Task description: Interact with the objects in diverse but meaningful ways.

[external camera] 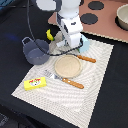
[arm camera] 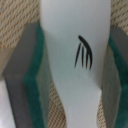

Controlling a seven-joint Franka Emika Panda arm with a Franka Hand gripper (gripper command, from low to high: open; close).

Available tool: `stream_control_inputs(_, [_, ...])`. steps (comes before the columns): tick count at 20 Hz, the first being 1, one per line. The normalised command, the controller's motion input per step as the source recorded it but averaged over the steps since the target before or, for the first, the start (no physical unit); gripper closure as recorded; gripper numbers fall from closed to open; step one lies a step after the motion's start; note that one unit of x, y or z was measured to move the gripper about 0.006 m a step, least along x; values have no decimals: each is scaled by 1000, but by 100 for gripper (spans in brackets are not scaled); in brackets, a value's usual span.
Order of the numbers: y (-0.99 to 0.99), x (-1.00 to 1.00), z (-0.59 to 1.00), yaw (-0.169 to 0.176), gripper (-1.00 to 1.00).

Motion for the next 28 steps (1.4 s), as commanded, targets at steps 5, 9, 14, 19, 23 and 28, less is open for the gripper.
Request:
stream_control_inputs(5, [211,-325,918,136,100])
stream_control_inputs(9, [176,-333,955,123,100])
stream_control_inputs(14, [-171,-333,830,104,100])
stream_control_inputs(19, [-675,-263,665,44,100])
stream_control_inputs(23, [-925,-259,373,29,100])
stream_control_inputs(28, [-950,-227,226,20,100])
